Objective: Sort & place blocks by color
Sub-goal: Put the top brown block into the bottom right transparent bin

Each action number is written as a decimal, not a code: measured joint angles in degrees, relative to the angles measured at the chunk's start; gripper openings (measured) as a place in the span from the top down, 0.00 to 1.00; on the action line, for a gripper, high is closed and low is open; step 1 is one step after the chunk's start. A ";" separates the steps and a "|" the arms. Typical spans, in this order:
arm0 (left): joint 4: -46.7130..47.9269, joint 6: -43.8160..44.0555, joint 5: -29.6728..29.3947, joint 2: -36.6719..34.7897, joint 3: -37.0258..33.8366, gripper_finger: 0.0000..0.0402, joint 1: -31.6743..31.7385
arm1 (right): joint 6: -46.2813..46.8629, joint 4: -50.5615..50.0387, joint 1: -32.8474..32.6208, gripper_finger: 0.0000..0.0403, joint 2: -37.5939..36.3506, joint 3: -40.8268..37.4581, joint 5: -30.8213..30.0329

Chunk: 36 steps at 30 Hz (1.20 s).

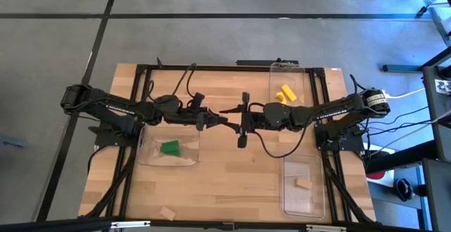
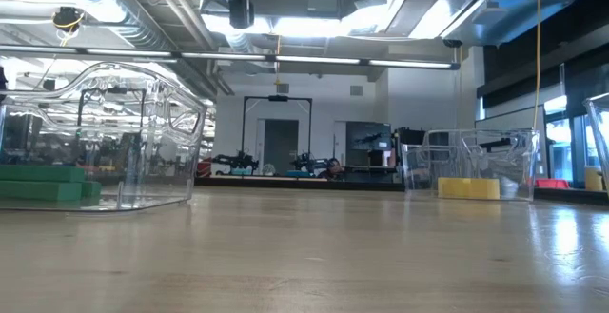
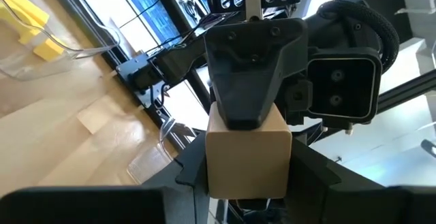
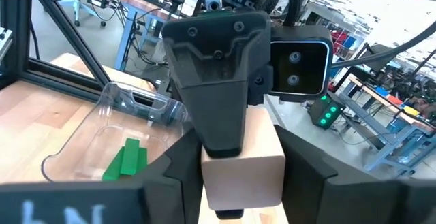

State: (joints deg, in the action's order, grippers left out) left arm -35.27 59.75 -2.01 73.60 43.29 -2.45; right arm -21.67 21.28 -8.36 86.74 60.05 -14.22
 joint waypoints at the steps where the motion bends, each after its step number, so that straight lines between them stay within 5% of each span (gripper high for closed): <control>1: -0.05 -0.01 0.01 0.00 0.00 0.70 0.04 | 0.08 0.05 0.01 0.65 0.00 0.00 -0.03; 4: -0.13 -1.50 -0.19 0.00 0.00 0.67 0.07 | 0.12 0.21 0.00 0.64 -0.04 0.00 -0.72; 11: 0.00 -3.88 6.11 -1.27 0.00 0.41 4.42 | 0.88 -2.64 -0.09 0.65 -2.60 -0.09 -2.95; 18: 9.57 -10.15 13.22 -7.63 0.02 0.35 10.85 | 4.66 -20.28 -0.07 0.65 -11.34 -0.09 -6.26; 23: 21.54 -24.56 11.21 -15.29 0.07 0.35 11.91 | 13.87 -37.67 -0.07 0.65 -19.55 -0.09 -6.21; 27: 28.40 -34.89 3.48 -20.68 -0.19 0.35 8.60 | 21.20 -46.36 -0.07 0.65 -26.06 -1.61 -6.05; 31: 28.67 -40.78 -1.48 -23.95 -1.70 0.35 5.34 | 27.90 -43.10 -0.04 0.65 -32.80 -7.29 -4.32; 36: 28.85 -43.85 -1.45 -24.75 -3.18 0.35 4.65 | 33.57 -26.82 -0.04 0.65 -38.95 -17.39 -1.86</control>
State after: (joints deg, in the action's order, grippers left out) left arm -6.42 15.90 -3.47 48.86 40.11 2.20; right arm 11.90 -5.54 -8.40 47.79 42.66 -16.08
